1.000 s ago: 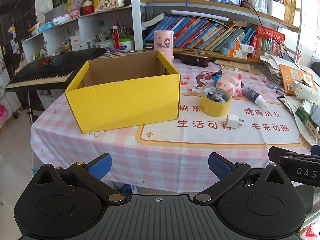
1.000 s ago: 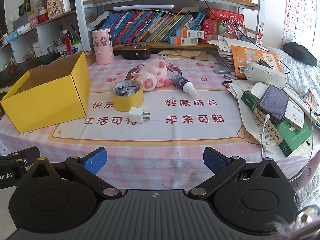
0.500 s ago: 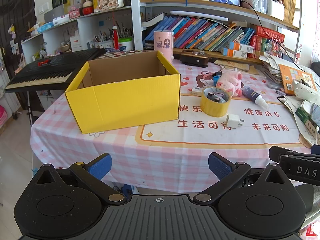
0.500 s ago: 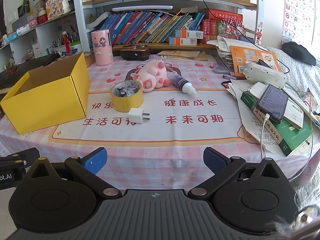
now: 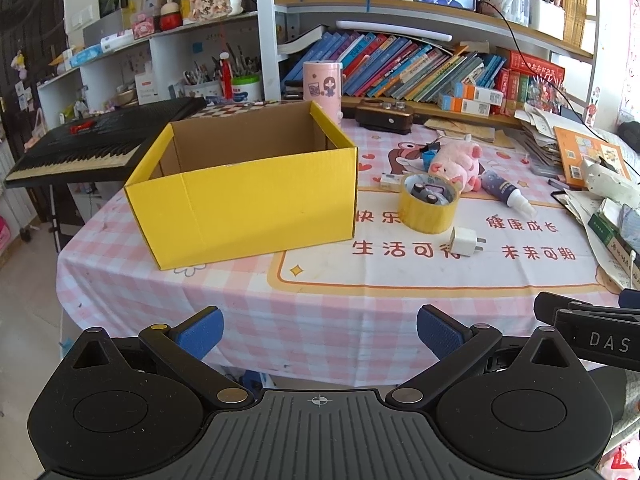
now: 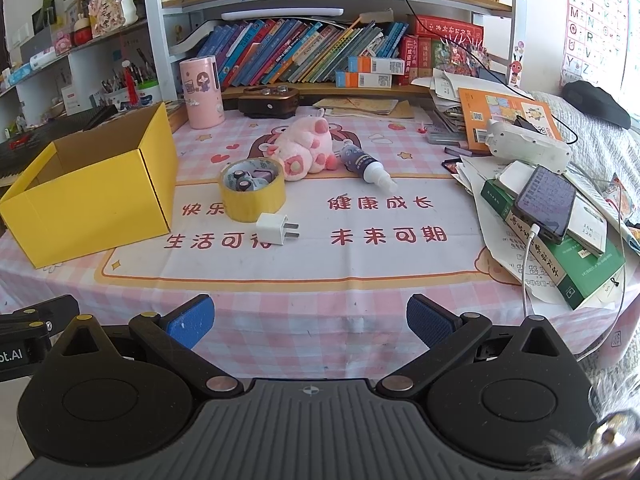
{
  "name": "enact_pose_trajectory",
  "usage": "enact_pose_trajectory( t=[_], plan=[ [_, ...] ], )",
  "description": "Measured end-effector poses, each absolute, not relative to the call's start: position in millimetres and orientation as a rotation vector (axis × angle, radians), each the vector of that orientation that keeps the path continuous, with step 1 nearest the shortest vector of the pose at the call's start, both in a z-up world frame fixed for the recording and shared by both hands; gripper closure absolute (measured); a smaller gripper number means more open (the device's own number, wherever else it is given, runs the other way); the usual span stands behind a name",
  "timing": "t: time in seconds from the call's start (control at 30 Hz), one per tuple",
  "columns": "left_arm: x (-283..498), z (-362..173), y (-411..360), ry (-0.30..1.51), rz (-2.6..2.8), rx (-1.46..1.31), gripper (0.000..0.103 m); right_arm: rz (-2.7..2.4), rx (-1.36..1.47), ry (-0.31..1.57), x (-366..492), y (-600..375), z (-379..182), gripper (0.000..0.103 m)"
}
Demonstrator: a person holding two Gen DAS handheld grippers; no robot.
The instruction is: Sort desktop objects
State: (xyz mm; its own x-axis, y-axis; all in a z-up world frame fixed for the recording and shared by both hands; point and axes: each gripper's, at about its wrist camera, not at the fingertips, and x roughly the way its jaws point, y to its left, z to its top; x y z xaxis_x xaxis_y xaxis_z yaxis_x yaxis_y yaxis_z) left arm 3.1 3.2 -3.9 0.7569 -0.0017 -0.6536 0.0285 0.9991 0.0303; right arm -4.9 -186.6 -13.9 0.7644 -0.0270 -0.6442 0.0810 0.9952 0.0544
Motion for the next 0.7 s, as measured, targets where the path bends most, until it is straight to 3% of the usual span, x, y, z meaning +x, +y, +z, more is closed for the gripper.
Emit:
enact_pose_trajectory(
  t=[0.7],
  plan=[
    [3.9, -5.5, 5.3, 0.716, -0.016, 0.035, 0.0, -0.058, 0.08, 0.699, -4.3, -185.1, -14.2, 0.0]
  ],
)
